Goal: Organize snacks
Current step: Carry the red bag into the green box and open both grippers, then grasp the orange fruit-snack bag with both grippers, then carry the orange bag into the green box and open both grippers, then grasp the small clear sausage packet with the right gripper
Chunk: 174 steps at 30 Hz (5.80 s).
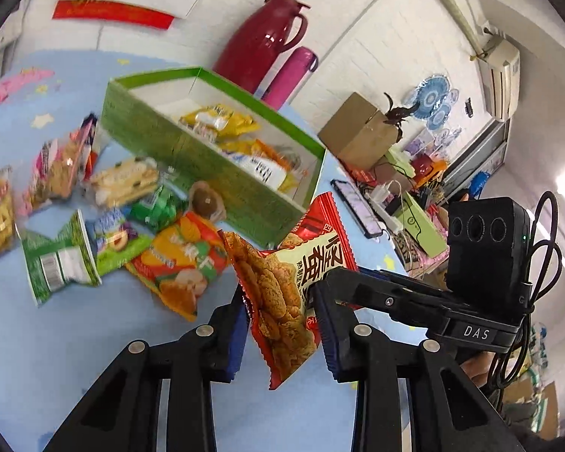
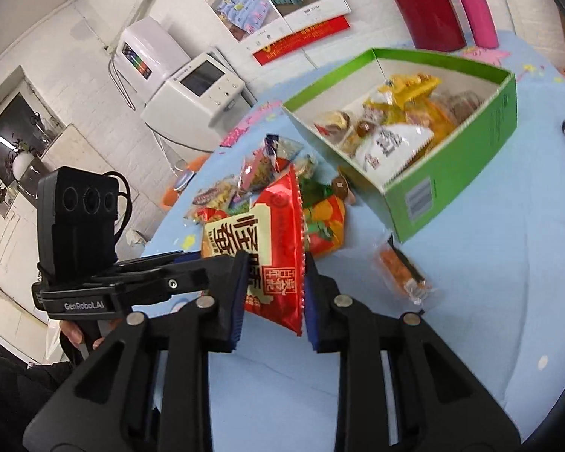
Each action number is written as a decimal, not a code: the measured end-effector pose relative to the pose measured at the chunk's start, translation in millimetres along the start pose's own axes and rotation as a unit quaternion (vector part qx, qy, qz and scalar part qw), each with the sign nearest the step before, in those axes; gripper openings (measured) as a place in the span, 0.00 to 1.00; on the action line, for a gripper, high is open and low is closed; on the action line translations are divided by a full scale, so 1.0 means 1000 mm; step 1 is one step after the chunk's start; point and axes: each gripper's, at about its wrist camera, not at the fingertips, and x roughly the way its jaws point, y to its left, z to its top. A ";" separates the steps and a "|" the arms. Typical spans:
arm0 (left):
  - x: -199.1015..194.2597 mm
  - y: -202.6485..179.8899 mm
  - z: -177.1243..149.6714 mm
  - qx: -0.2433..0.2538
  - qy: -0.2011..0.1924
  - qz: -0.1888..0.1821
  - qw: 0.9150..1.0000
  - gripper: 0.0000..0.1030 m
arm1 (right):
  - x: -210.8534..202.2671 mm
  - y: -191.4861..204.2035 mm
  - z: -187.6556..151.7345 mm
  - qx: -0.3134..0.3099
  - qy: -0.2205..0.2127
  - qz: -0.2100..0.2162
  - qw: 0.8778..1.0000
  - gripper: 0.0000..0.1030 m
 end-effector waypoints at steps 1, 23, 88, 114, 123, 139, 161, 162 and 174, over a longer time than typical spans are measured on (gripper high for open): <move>-0.005 -0.003 0.010 0.007 -0.008 0.000 1.000 0.32 | -0.001 0.003 0.007 -0.001 -0.008 0.002 1.000 0.28; 0.071 0.052 0.167 0.023 -0.011 0.041 0.999 0.33 | 0.073 -0.066 0.141 0.071 -0.066 -0.036 0.995 0.28; 0.007 0.101 -0.024 -0.110 0.061 0.047 0.991 0.20 | 0.091 -0.022 -0.011 0.093 0.060 0.003 0.994 0.37; 0.006 0.004 0.079 0.014 -0.019 0.015 1.000 0.20 | 0.009 -0.004 0.051 0.070 -0.098 -0.016 0.993 0.16; 0.047 -0.003 0.112 0.031 -0.003 0.021 0.999 0.20 | 0.005 -0.043 0.076 0.098 -0.117 -0.036 0.988 0.16; 0.085 0.012 0.121 0.038 -0.017 0.125 0.991 0.89 | 0.015 -0.102 0.083 0.117 -0.142 -0.064 0.981 0.71; 0.011 0.016 0.042 0.028 -0.031 0.210 0.977 0.91 | -0.015 -0.043 0.018 0.073 -0.104 -0.091 0.988 0.77; 0.006 0.021 0.034 0.023 -0.026 0.203 0.979 0.91 | -0.015 -0.042 0.012 0.071 -0.096 -0.097 0.988 0.77; -0.047 0.076 -0.032 -0.035 -0.013 0.241 0.970 0.91 | 0.039 -0.040 -0.023 -0.002 0.017 -0.223 0.975 0.35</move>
